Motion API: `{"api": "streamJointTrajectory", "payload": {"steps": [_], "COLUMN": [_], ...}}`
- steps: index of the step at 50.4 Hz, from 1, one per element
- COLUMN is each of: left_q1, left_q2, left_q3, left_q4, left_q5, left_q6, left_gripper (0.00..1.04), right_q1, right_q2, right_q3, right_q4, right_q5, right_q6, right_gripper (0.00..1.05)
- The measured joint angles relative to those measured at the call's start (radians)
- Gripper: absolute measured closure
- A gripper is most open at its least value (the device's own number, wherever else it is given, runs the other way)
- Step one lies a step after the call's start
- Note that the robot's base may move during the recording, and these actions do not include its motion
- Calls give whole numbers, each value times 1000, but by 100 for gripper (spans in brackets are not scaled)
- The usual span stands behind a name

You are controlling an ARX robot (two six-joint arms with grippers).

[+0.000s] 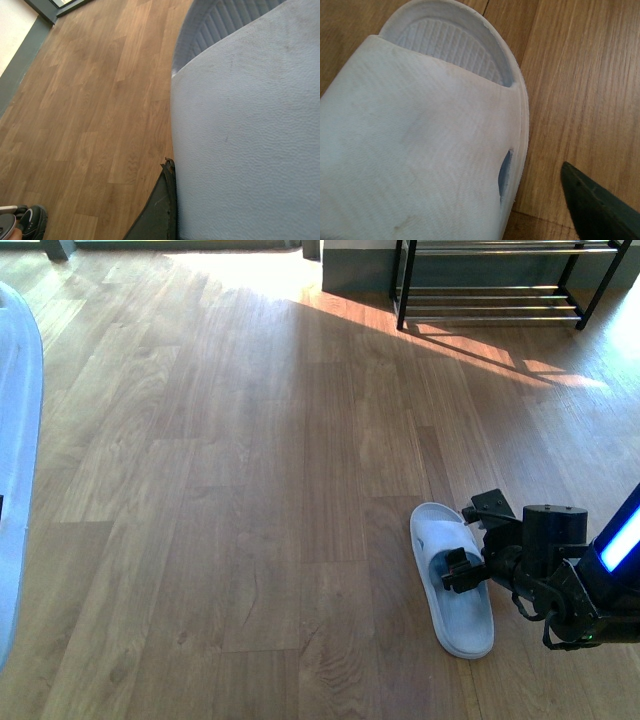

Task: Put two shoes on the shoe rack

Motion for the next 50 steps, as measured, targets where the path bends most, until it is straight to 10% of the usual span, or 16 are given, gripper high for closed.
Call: {"api": "streamJointTrajectory", "payload": {"steps": [28, 50], "left_q1": [0, 0], "left_q2": [0, 0], "left_q3": [0, 0], "left_q4": [0, 0], "left_q5": [0, 0], "left_q6": [0, 0], "left_gripper": [103, 103], "right_q1": [-4, -5], "right_q2": [-3, -535], "right_q3": [-24, -553], "right_q4": [76, 365], "right_q5": [78, 178], "right_q6": [27, 114], "right_gripper": [103, 103]}}
